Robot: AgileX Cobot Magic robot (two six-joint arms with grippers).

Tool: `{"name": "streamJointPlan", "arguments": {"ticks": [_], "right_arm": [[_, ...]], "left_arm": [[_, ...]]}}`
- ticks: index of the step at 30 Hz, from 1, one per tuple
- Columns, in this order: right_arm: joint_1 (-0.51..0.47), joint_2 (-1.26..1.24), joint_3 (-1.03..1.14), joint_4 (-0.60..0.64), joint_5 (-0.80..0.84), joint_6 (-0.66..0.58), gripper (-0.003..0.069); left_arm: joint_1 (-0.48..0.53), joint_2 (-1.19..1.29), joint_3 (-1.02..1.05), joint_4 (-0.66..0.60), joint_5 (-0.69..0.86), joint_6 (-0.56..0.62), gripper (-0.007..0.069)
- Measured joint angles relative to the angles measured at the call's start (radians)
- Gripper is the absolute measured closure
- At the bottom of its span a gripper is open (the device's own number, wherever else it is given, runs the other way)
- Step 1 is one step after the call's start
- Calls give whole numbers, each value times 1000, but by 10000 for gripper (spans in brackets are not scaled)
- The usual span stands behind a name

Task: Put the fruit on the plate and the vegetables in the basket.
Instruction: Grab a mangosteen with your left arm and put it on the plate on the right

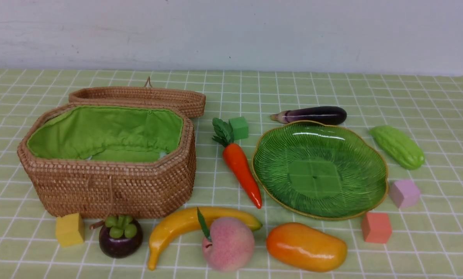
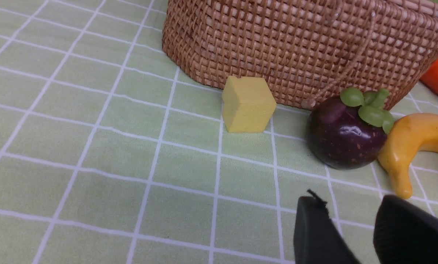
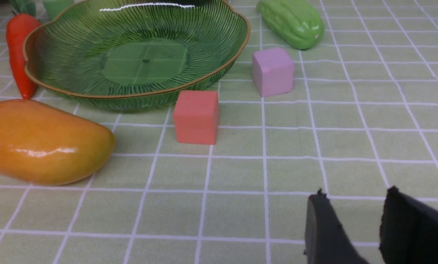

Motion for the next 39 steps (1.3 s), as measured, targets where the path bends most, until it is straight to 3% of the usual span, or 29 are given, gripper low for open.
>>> {"name": "streamJointPlan", "arguments": {"ticks": [17,25,32,37,39], "right_arm": [[0,0,0,0,0,0,418],[0,0,0,0,0,0,418],[0,0,0,0,0,0,418],[0,0,4,-35,-24,-2,418],[0,0,10,-53,-68,2,418]], "left_arm": [[0,0,0,-30,-55,-13,386],[0,0,0,-371,-266,-76,386],[0,0,0,-533,-394,-76,389],[0,0,-32,-536,-354,-76,469],[0,9,-107,-511,-254,-58,575]]}}
